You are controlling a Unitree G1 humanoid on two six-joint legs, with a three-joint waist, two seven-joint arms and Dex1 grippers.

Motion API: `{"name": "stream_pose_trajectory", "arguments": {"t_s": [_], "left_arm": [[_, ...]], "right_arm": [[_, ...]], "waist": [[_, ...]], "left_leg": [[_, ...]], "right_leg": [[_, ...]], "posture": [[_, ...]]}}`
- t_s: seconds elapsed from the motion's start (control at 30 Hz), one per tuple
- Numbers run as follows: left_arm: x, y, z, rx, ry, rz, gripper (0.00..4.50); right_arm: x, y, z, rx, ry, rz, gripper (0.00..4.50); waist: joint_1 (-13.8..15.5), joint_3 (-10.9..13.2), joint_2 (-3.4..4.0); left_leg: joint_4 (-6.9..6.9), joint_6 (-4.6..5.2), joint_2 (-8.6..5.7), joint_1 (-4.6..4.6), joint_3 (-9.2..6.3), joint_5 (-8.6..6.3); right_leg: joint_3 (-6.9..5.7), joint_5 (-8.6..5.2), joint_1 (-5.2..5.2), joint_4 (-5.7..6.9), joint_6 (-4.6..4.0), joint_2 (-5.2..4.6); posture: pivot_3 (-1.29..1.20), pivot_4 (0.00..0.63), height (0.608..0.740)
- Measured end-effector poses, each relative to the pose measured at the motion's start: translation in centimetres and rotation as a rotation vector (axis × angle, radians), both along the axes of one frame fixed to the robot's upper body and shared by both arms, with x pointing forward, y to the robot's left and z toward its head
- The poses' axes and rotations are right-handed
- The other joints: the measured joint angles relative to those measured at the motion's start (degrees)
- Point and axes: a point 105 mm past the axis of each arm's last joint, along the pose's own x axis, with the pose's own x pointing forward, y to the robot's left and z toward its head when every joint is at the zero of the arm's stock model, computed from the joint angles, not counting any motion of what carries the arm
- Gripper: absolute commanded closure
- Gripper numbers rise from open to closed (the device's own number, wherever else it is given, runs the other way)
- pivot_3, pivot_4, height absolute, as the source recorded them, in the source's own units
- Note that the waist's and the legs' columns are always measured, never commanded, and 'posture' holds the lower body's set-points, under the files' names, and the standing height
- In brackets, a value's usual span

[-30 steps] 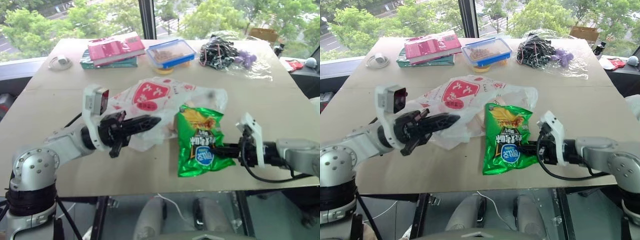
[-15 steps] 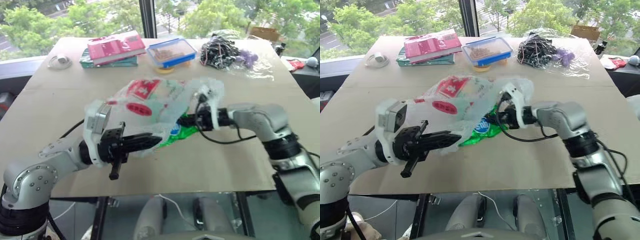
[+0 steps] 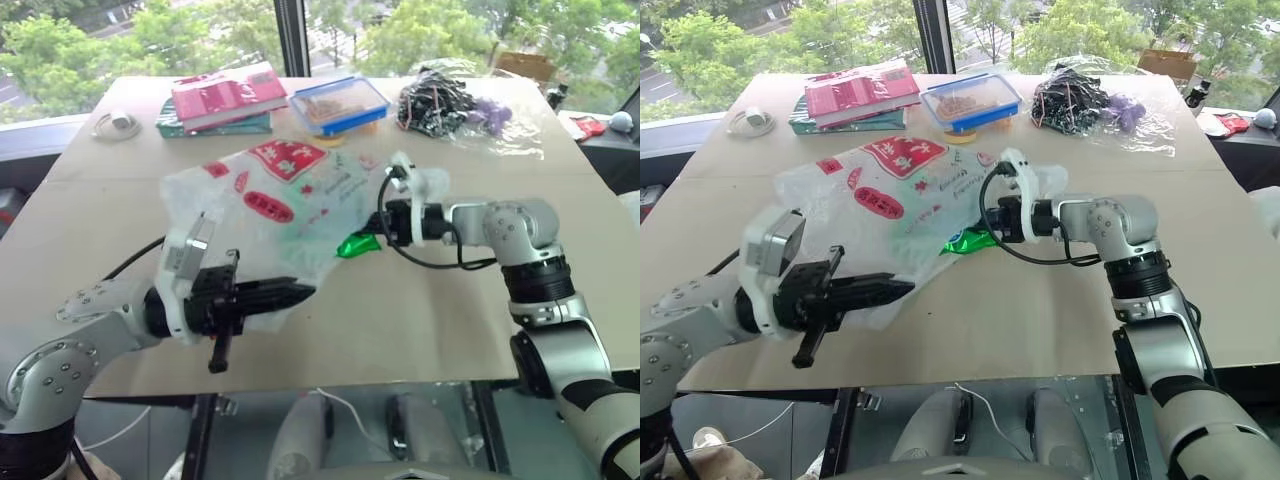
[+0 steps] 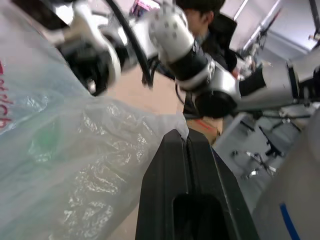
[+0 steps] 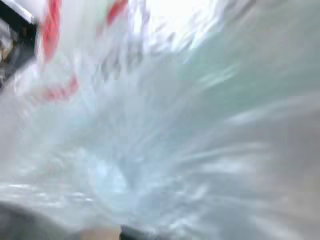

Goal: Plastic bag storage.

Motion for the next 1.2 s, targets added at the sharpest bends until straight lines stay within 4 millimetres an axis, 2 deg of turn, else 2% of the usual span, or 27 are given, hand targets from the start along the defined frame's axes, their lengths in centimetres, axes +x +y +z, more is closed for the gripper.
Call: {"name": "stream_pose_trajectory", "arguments": {"t_s": [0.07,0.13,0.23,0.27,0.33,0.37,0.5,0.6,0.77,0.83,1.0,1.1,1.2], "left_arm": [[0.8,-0.6,0.4,-0.022,-0.039,0.023,4.5],[1.6,-1.3,1.0,-0.057,-0.07,0.053,4.5],[2.5,-1.9,1.6,-0.092,-0.091,0.098,4.5],[2.6,-1.9,1.7,-0.095,-0.091,0.111,4.5],[2.9,-1.8,1.7,-0.108,-0.088,0.136,4.5],[3.1,-1.8,1.8,-0.123,-0.08,0.15,4.5],[4.4,-1.3,2.5,-0.211,-0.047,0.223,4.5],[5.5,-0.4,3.6,-0.283,-0.032,0.288,4.5],[6.9,1.6,4.2,-0.367,0.015,0.377,4.5],[7.0,1.7,4.3,-0.379,0.022,0.381,4.5],[7.4,1.3,4.8,-0.407,0.023,0.36,4.5],[7.6,1.4,4.6,-0.414,0.036,0.363,4.5],[7.8,1.5,4.7,-0.419,0.038,0.365,4.5]], "right_arm": [[-0.2,1.6,0.7,0.046,0.02,0.016,4.45],[-0.8,4.0,1.2,0.087,0.037,0.048,4.45],[-1.6,7.6,0.8,0.101,0.064,0.075,4.45],[-1.6,8.2,0.6,0.102,0.066,0.066,4.45],[-1.1,8.9,0.1,0.1,0.061,0.029,3.64],[-0.9,9.1,-0.1,0.097,0.05,0.021,3.47],[-1.7,9.3,-0.3,0.078,-0.014,0.06,1.62],[-1.6,7.6,0.2,0.079,-0.095,0.027,1.62],[-1.3,1.7,3.0,0.05,-0.329,-0.09,1.62],[-1.4,0.9,3.5,0.066,-0.344,-0.106,1.62],[-2.3,-0.2,3.5,0.037,-0.374,-0.134,0.04],[-2.9,-0.7,3.5,0.008,-0.4,-0.146,0.04],[-4.5,-2.0,3.8,-0.034,-0.446,-0.153,0.04]], "waist": [[-0.2,0.0,0.0],[-0.4,0.0,0.0],[-0.4,0.0,0.0],[-0.4,0.0,-0.01],[0.1,0.0,-0.01],[0.3,0.0,-0.01],[0.2,0.0,-0.03],[0.3,0.0,-0.02],[0.2,0.0,-0.03],[0.0,0.0,-0.03],[0.1,0.0,-0.02],[0.2,0.0,-0.02],[0.4,0.0,-0.03]], "left_leg": [[-0.01,0.0,0.0,0.01,0.0,0.0],[-0.02,0.0,0.01,0.01,-0.04,0.0],[-0.02,-0.01,-0.01,-0.04,-0.08,0.0],[-0.01,-0.01,-0.02,-0.04,-0.07,0.0],[0.0,0.0,-0.09,-0.06,-0.09,0.0],[0.0,0.0,-0.1,-0.06,-0.1,0.0],[0.02,0.0,-0.1,-0.06,-0.13,0.0],[0.01,-0.01,-0.1,-0.06,-0.21,0.01],[0.03,-0.01,-0.11,-0.06,-0.18,0.0],[0.01,-0.01,-0.09,-0.04,-0.15,0.01],[0.01,-0.01,-0.06,-0.02,-0.16,0.01],[0.02,-0.01,-0.07,-0.05,-0.15,0.01],[0.02,-0.01,-0.09,-0.09,-0.2,0.0]], "right_leg": [[0.01,0.09,-0.02,0.08,0.14,0.07],[0.01,0.09,-0.03,0.12,0.14,0.09],[-0.01,0.1,-0.05,0.14,0.15,0.05],[-0.01,0.11,-0.04,0.14,0.16,0.02],[-0.02,0.11,-0.03,0.12,0.16,-0.06],[-0.03,0.11,-0.01,0.1,0.16,-0.08],[-0.06,0.11,-0.01,0.09,0.16,-0.07],[-0.13,0.11,-0.01,0.14,0.16,-0.08],[-0.12,0.1,0.0,0.12,0.17,-0.08],[-0.09,0.1,-0.01,0.13,0.16,-0.03],[-0.09,0.09,0.0,0.16,0.15,0.0],[-0.08,0.09,0.0,0.13,0.16,-0.03],[-0.13,0.09,0.0,0.09,0.16,-0.09]], "posture": [[0.0,0.15,0.74],[0.0,0.15,0.74],[0.0,0.15,0.74],[0.0,0.15,0.74],[0.0,0.15,0.74],[0.0,0.15,0.74],[0.0,0.15,0.74],[0.0,0.15,0.74],[0.0,0.15,0.74],[0.0,0.15,0.74],[0.0,0.15,0.74],[0.0,0.15,0.74],[0.0,0.15,0.74]]}}
